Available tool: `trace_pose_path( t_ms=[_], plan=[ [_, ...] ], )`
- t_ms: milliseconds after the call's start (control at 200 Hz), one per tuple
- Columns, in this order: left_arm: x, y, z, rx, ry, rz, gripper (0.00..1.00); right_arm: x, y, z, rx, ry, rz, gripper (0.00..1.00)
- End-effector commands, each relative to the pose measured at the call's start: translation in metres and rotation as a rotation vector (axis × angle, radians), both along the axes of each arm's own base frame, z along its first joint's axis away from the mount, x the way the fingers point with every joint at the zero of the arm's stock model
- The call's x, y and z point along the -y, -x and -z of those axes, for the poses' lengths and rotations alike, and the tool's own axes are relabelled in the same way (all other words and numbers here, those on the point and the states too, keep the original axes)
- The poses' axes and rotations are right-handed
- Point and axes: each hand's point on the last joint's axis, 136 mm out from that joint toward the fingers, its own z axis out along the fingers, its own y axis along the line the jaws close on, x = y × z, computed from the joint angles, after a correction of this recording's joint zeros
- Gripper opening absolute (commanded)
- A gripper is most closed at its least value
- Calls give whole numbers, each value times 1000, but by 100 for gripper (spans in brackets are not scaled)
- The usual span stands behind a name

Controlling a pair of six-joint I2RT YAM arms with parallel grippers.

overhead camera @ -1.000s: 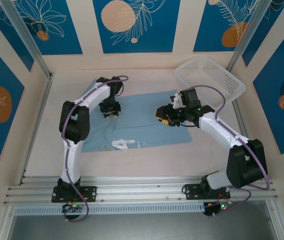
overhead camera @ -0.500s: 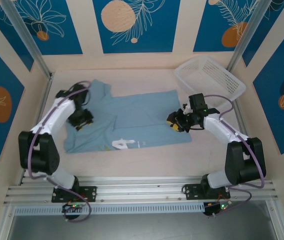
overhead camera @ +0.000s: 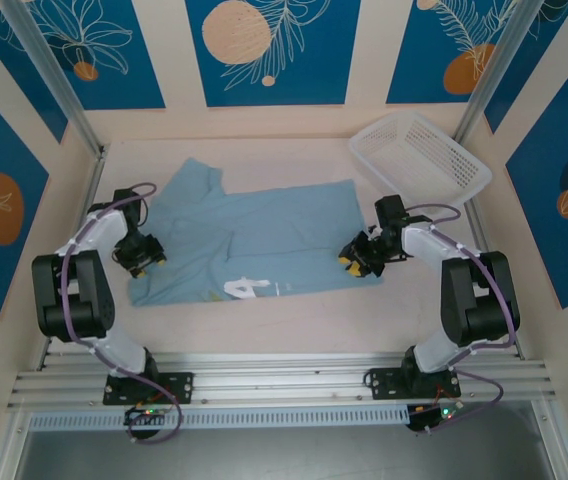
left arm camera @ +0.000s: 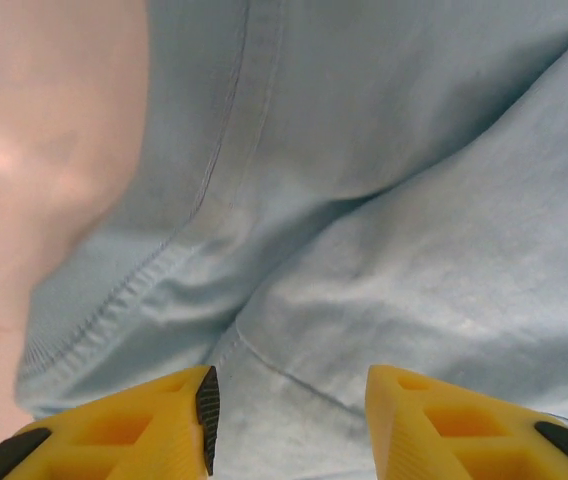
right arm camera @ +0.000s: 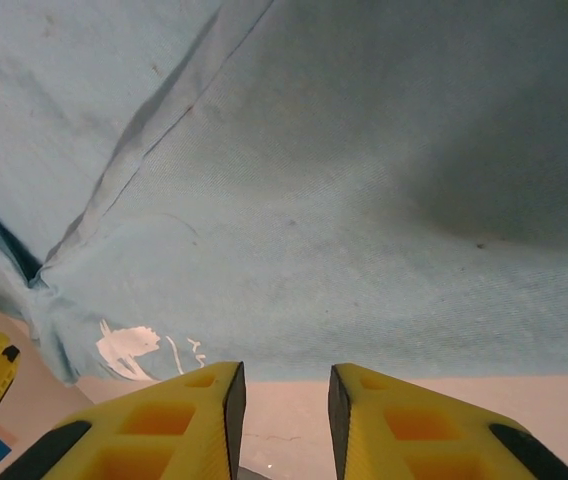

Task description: Fold and stack the t-shirts

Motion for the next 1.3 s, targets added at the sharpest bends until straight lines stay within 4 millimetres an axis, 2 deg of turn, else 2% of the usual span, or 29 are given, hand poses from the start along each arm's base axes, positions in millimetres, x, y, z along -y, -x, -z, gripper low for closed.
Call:
trace_pose_path(
  t_ms=[0,130,270,365,455,510,740,990,1160,1295],
  plan=[
    [-10,2,6,-36,-49,102,44,-13,-5,-21,55,-96,-28,34],
    [0,6,15,-17,3,103,45,-31,-15,-54,184,-221,-56,40],
    [-1,10,26,-37,-1,95,41,-38,-18,-69,207,-246,-67,39],
    [-3,9,30,-41,-13,84,28,-39,-19,-71,208,-244,-67,39],
    [-7,6,29,-35,-34,72,9,-38,-19,-69,198,-236,-64,39],
    [-9,3,24,-24,-43,68,2,-38,-19,-69,199,-234,-64,39],
    [-18,0,1,-21,-113,77,0,-35,-17,-59,174,-211,-60,36],
    [-18,-11,-7,-7,-120,96,0,-36,-19,-54,162,-207,-64,35],
    [-21,-19,-4,-32,-139,140,0,-35,-18,-50,150,-198,-61,34],
    [-31,-10,5,-130,-195,139,1,-32,-16,-45,134,-169,-54,35]
  ],
)
